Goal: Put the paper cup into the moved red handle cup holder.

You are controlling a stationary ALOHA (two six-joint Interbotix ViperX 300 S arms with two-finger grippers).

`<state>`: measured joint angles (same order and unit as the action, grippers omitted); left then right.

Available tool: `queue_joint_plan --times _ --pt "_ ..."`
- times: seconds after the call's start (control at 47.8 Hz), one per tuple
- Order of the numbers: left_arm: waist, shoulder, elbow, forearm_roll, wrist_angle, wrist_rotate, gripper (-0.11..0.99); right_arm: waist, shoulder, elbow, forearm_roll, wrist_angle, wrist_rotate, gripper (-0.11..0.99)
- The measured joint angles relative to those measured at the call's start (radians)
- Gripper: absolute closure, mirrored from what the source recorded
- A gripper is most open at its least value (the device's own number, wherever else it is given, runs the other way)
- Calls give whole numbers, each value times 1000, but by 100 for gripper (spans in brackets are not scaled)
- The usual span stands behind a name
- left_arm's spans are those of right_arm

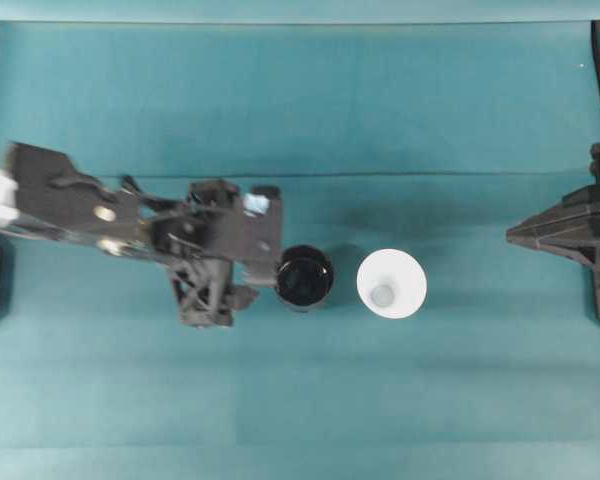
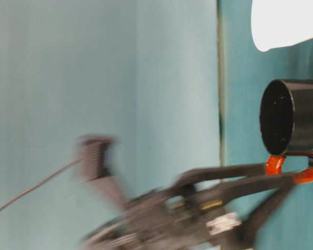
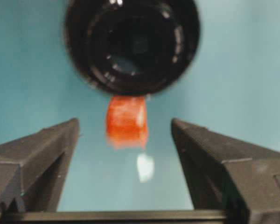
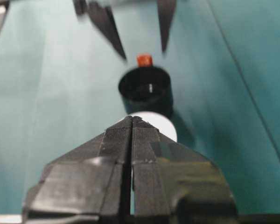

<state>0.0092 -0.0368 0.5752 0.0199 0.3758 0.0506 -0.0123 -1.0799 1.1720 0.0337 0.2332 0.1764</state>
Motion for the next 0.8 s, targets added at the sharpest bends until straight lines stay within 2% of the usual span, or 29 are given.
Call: queue_joint_plan --times 0.314,0.586,0.733,0.796 --pt "-2 -253 83 2 37 -5 1 -3 -15 2 0 46 3 98" --pt "-20 -367 163 0 38 -12 1 -5 -15 0 0 91 5 98" --pt "-26 -403 178 0 40 -11 1 -20 -14 -23 2 94 5 98" --pt "-25 -416 179 0 38 -12 1 -32 -3 -41 0 97 5 98"
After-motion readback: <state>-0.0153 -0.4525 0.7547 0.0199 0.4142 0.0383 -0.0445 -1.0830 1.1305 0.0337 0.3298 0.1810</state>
